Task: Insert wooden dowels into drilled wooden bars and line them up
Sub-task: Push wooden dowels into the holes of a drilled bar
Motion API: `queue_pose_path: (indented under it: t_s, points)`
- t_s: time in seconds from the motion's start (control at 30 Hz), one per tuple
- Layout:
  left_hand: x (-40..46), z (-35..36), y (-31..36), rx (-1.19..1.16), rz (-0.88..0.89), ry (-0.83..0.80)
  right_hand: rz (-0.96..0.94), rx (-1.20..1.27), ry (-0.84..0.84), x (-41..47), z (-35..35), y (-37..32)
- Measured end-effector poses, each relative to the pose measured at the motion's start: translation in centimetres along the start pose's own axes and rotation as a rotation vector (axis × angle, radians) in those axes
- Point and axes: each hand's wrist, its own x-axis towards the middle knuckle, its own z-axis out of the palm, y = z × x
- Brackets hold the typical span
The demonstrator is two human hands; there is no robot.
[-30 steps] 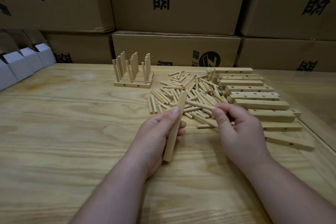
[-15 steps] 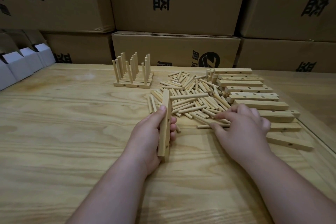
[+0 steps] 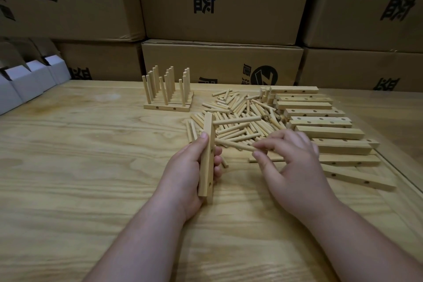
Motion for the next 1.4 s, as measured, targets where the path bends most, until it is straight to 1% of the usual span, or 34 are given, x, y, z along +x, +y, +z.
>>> queue_pose_path:
  t_s: [0.17, 0.47, 0.87, 1.07, 1.2, 1.4]
  points:
    - [0.2, -0.1, -0.1, -0.004, 0.013, -0.004, -0.058, 0.022, -0.035, -0.2, 0.1, -0.3]
    - [0.1, -0.2, 0.1, -0.061, -0.011, -0.019, -0.042, -0.018, -0.043, -0.1, 0.0, -0.1]
    - [0.0, -0.1, 0.0, -0.072, 0.024, -0.007, -0.063, -0.038, -0.051, 0.1, -0.2, -0.2]
    - [0.1, -0.2, 0.0, -0.065, 0.038, -0.006, -0.094, 0.036, -0.067, 0.2, -0.6, -0.4]
    - [0.1, -0.3, -0.1, -0.054, 0.037, -0.008, -0.071, 0.09, -0.073, 0.2, -0.6, -0.4]
    - [0.1, -0.4, -0.1, -0.039, 0.028, -0.039, -0.065, 0.085, -0.13, 0.4, -0.9, -0.2]
